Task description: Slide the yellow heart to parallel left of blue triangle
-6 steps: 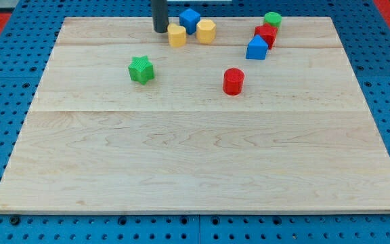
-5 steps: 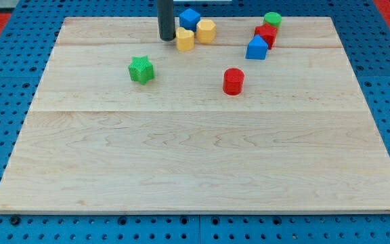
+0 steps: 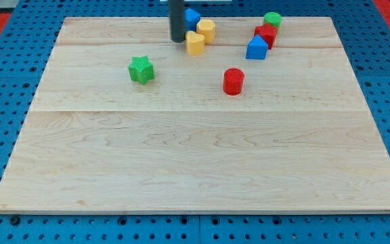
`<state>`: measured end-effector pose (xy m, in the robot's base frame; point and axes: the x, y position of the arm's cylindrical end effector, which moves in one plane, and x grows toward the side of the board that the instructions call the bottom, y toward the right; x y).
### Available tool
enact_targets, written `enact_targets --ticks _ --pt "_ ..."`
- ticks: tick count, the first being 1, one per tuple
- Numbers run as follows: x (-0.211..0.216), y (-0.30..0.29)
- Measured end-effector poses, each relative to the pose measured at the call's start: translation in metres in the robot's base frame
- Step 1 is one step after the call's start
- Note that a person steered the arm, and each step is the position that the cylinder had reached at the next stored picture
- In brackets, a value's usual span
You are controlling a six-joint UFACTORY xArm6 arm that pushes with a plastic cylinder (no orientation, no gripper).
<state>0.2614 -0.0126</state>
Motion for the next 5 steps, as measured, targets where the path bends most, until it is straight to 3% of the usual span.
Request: enact_targets --ticks 1,2,3,5 --pt "0.005 0.017" --pt "0.004 -0.017" --pt "0.042 -0.016" --pt "0.046 0.048"
